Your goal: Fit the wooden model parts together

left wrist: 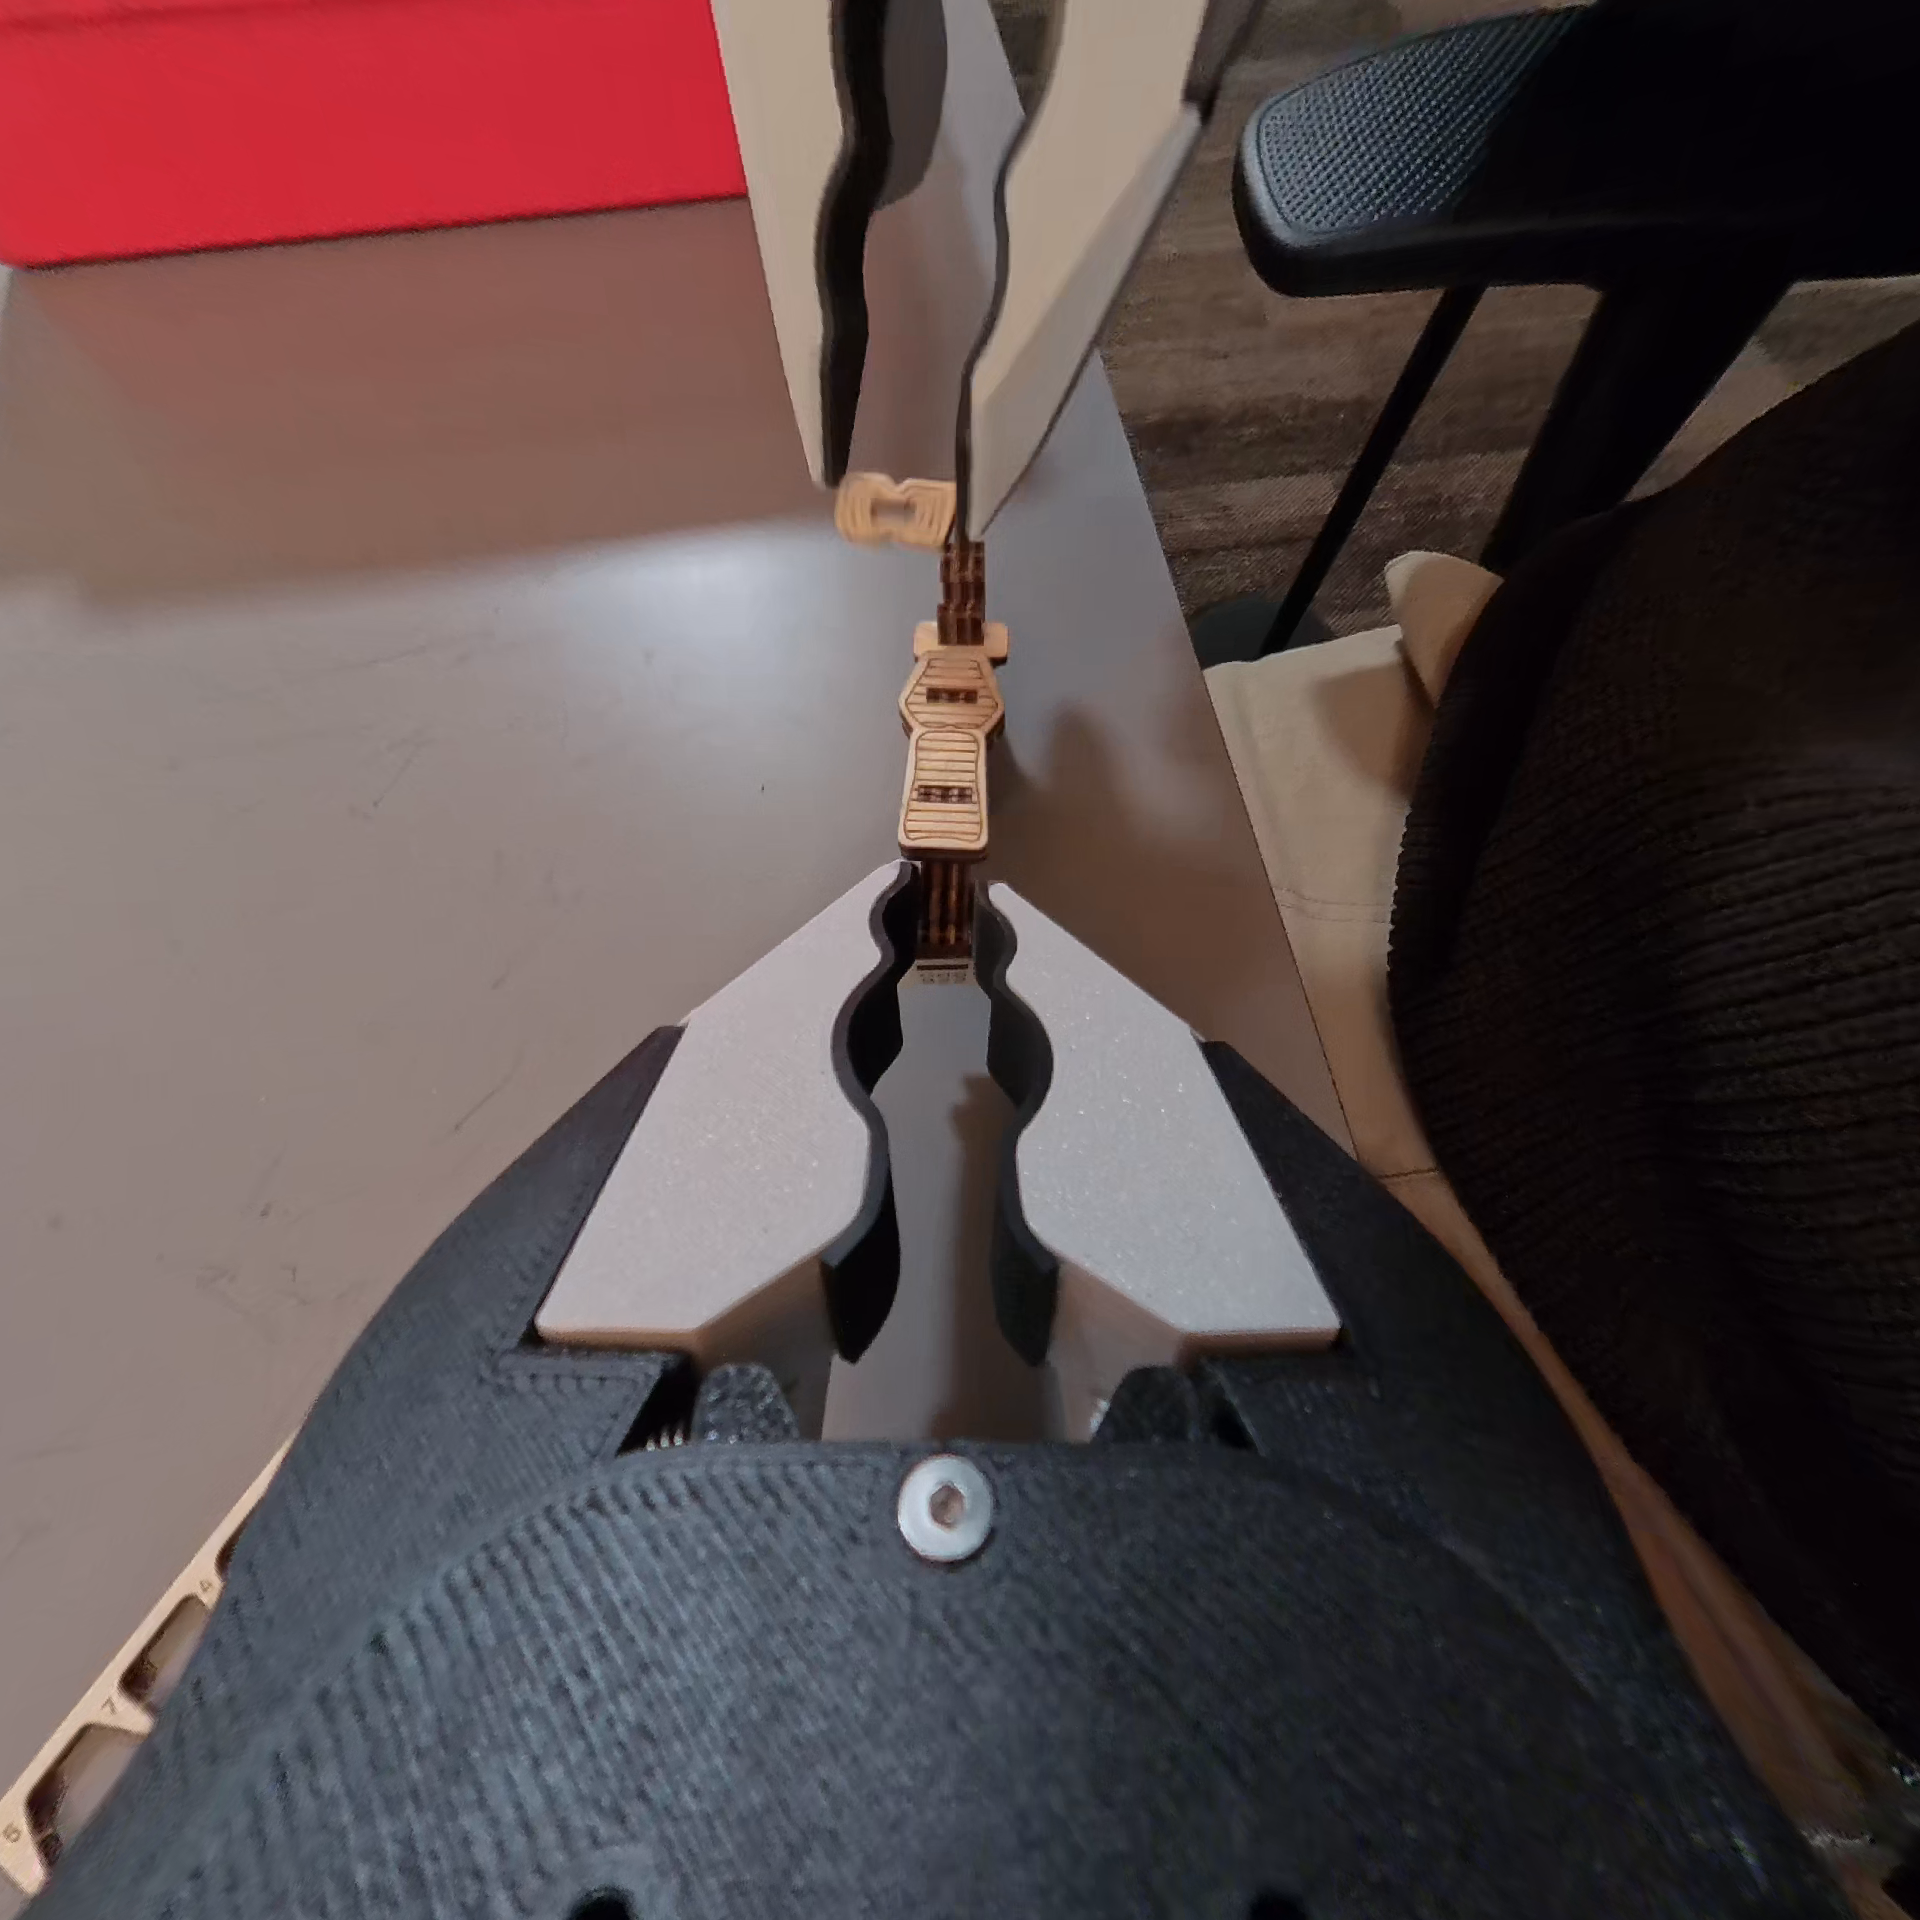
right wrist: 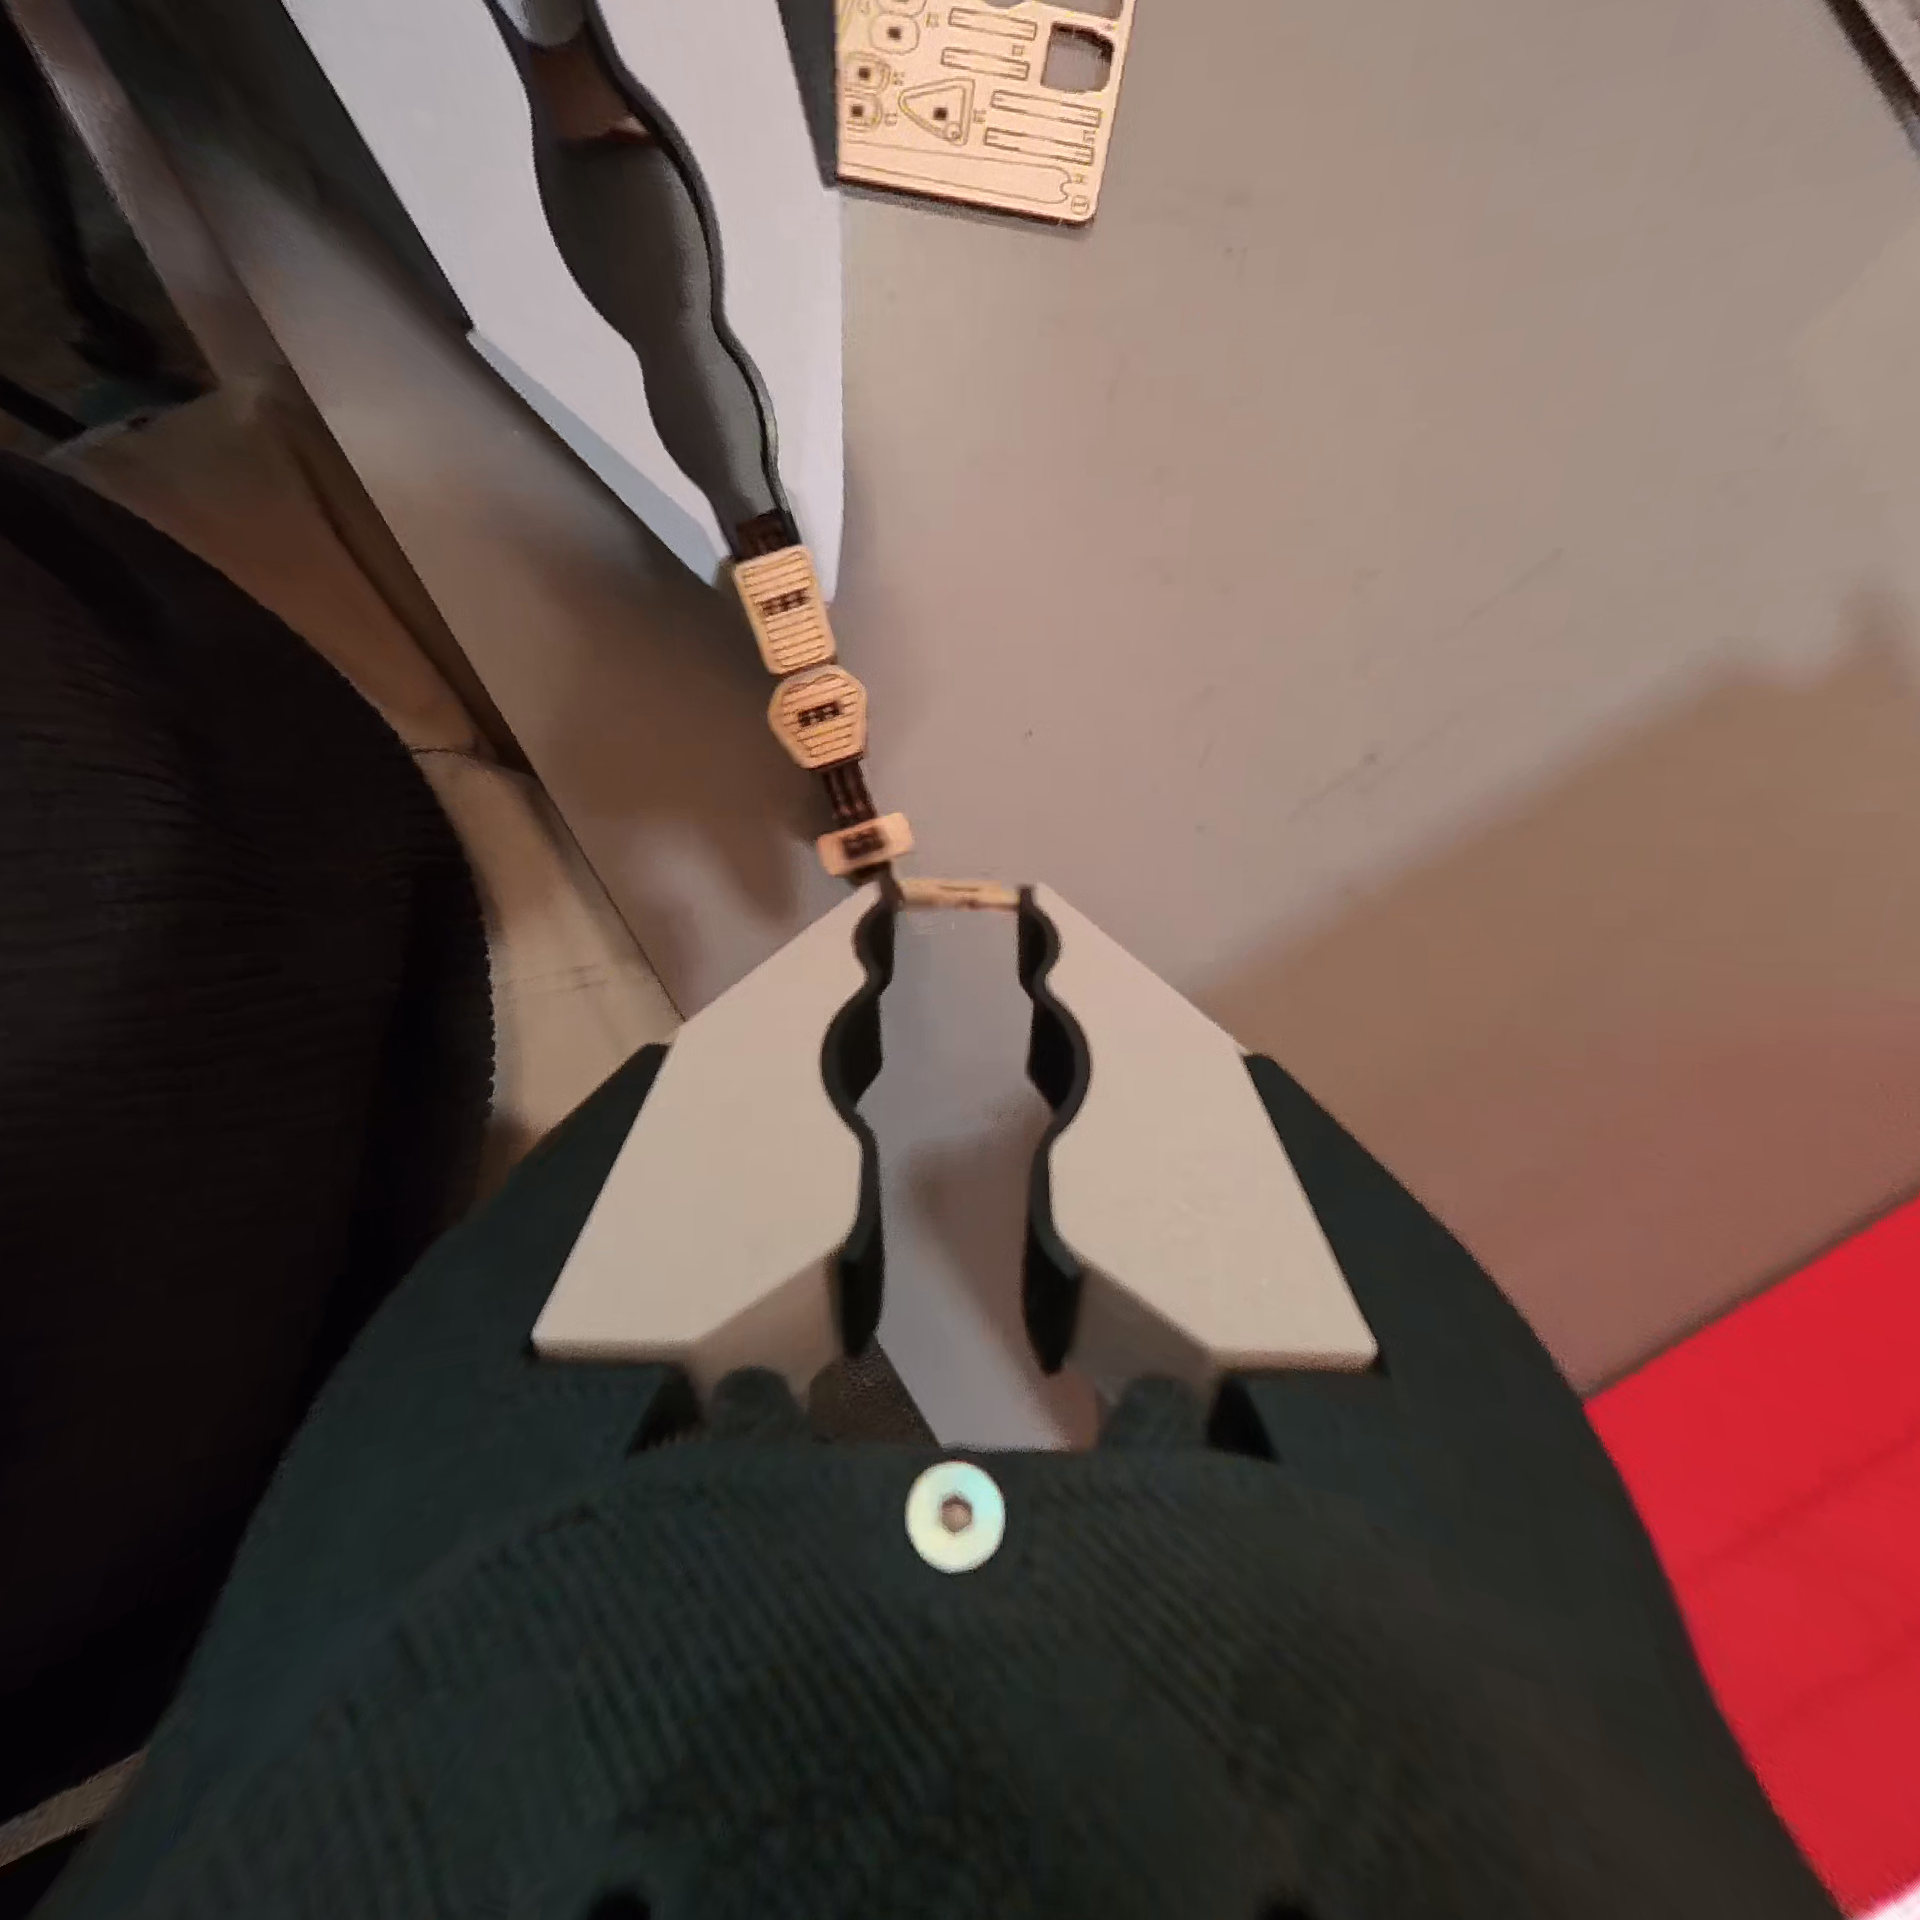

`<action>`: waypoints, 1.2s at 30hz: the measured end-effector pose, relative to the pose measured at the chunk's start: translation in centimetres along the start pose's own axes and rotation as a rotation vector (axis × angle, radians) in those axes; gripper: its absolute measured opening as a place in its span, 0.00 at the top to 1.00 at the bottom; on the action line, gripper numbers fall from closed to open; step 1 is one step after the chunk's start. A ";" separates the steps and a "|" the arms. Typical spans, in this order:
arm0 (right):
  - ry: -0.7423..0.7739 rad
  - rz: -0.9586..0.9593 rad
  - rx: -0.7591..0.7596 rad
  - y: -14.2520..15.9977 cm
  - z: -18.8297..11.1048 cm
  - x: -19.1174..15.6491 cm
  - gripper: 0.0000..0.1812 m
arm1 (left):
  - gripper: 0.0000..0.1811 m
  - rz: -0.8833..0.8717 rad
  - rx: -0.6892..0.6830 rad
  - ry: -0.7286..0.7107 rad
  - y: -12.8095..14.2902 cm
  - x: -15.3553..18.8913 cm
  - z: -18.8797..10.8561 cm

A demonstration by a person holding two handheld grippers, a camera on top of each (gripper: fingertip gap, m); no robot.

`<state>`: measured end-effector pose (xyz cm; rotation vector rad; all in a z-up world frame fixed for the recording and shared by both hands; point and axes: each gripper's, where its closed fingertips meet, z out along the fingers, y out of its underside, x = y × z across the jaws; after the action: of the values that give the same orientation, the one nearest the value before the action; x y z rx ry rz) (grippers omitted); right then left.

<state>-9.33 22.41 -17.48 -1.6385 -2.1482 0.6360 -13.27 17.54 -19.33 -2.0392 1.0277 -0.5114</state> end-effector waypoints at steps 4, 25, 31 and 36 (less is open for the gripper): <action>0.050 0.019 0.025 0.3 -1.3 1.4 0.92 | 0.95 0.014 -0.033 -0.017 0.7 -0.2 0.1; 0.013 0.008 -0.010 2.8 3.5 0.1 0.88 | 0.96 -0.089 -0.008 -0.066 2.0 0.3 -2.4; 0.027 0.060 0.075 1.3 3.5 0.3 0.94 | 0.96 -0.175 0.058 -0.094 1.5 0.6 -3.1; 0.126 0.125 0.146 0.8 2.7 1.5 0.94 | 0.96 -0.194 0.068 -0.113 1.6 1.1 -3.4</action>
<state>-10.48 23.68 -20.12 -1.6955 -1.8773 0.6899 -15.56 14.49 -18.49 -2.0931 0.7404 -0.5168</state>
